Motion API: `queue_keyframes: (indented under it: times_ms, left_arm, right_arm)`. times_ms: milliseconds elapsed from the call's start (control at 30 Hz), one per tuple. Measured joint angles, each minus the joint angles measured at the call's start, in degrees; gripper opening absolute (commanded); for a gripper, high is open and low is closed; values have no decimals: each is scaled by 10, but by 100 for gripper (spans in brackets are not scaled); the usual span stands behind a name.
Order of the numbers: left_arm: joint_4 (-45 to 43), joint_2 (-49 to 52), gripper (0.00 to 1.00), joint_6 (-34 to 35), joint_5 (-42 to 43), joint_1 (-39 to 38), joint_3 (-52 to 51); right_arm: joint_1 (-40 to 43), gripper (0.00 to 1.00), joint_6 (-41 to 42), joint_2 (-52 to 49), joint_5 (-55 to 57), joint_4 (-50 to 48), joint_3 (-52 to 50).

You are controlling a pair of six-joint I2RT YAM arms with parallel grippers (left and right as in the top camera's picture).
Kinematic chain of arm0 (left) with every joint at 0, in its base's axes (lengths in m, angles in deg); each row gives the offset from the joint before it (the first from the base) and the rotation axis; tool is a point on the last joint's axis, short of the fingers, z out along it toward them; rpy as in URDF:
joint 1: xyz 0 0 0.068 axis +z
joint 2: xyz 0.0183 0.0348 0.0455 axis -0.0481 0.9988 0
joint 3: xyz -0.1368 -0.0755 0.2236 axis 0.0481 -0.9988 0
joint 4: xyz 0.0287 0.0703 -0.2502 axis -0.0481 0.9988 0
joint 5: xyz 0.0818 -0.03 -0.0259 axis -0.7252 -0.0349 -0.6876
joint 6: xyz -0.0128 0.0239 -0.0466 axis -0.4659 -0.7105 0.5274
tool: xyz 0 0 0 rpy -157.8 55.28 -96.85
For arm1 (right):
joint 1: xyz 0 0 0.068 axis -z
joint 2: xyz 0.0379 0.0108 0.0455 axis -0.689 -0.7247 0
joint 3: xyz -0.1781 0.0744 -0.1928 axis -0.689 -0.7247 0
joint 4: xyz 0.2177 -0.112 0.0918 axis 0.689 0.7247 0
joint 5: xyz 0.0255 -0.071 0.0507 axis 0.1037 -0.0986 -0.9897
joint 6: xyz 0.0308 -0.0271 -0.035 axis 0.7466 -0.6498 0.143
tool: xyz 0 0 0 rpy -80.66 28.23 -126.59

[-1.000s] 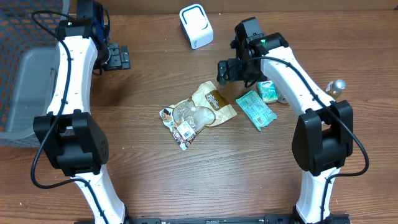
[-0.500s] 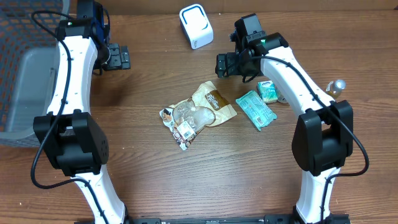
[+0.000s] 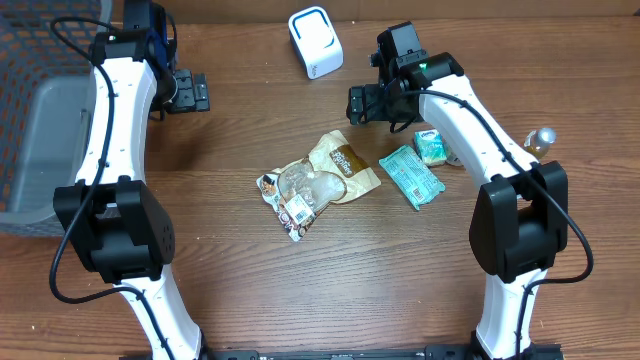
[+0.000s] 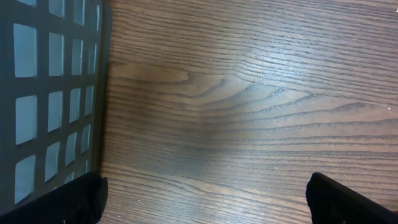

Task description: Scan the item barcode

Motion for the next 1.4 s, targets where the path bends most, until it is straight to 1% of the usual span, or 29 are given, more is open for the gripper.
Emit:
queue_keyframes:
  times_ms: [633,833,933,1300,1400]
  left_arm:
    - [0,0,99,0,1,0,0]
    - [-6,0,100,0,25,0,-4]
    - [-34,0,100,-2,45,0,-25]
    - [-150,1,100,-43,152,0,-132]
    - [-203,0,100,-45,176,0,-162]
  right_arm:
    - [0,100,0,0,0,0,0]
    - [0,100,0,0,0,0,0]
    - [0,100,0,0,0,0,0]
    - [0,100,0,0,0,0,0]
    - [0,100,0,0,0,0,0]
